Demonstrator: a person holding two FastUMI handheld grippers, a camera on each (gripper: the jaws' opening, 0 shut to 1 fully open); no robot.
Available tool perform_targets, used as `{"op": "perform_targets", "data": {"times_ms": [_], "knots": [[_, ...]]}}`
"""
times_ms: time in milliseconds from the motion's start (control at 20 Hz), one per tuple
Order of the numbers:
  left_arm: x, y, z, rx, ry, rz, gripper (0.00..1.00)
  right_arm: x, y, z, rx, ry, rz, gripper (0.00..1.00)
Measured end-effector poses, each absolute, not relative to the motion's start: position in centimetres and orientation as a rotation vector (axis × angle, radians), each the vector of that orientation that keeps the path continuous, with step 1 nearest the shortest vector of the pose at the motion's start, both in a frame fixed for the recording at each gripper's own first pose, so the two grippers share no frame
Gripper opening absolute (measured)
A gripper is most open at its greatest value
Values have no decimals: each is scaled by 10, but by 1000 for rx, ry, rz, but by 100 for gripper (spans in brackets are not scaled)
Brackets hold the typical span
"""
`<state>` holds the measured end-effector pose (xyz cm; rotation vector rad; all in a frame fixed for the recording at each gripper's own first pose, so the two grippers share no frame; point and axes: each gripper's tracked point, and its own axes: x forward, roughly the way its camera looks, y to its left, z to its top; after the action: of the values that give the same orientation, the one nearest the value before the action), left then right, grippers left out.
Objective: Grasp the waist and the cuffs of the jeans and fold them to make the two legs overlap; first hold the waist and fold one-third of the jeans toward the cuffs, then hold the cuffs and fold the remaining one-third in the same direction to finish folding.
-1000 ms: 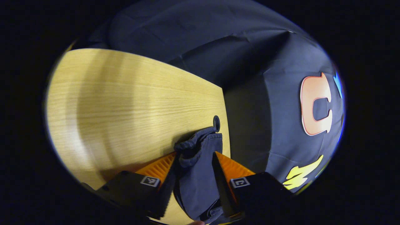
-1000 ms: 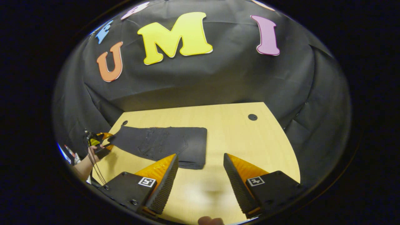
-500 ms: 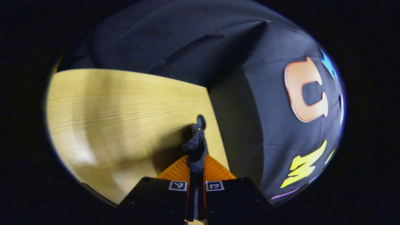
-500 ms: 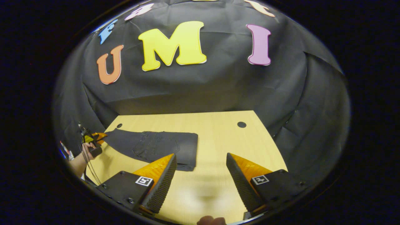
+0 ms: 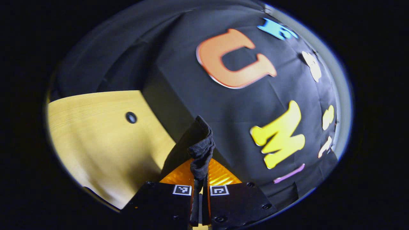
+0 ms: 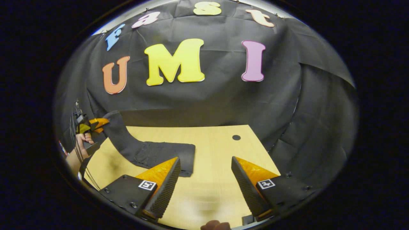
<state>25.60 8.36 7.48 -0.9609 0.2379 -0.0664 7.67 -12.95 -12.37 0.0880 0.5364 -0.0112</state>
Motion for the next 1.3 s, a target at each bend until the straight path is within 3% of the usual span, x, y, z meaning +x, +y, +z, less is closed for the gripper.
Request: {"op": "perform_targets", "data": {"times_ms": [200, 450, 550, 700, 950, 1050, 1100, 1200, 1250, 1300], "knots": [[255, -20, 91, -858, 280, -214, 7, 49, -166, -121, 122, 522, -98, 98], [250, -121, 47, -732, 408, -295, 7, 15, -218, -131, 162, 541, -217, 99], [243, -153, 20, -720, 468, -335, 7, 6, -234, -137, 176, 554, -254, 94], [240, -185, -32, -710, 592, -326, 7, -2, -249, -152, 194, 584, -286, 100], [256, -231, -76, -720, 723, -266, 10, -1, -257, -176, 224, 636, -292, 98], [259, -240, -89, -709, 765, -246, 13, 3, -258, -184, 232, 651, -291, 94], [260, -242, -99, -705, 784, -231, 17, 7, -257, -186, 242, 654, -288, 99], [258, -240, -106, -709, 793, -210, 18, 12, -253, -189, 261, 658, -278, 94], [253, -242, -103, -714, 804, -225, 19, 16, -249, -189, 264, 654, -269, 99], [254, -249, -107, -710, 813, -233, 37, 19, -245, -189, 265, 655, -256, 99]]}}
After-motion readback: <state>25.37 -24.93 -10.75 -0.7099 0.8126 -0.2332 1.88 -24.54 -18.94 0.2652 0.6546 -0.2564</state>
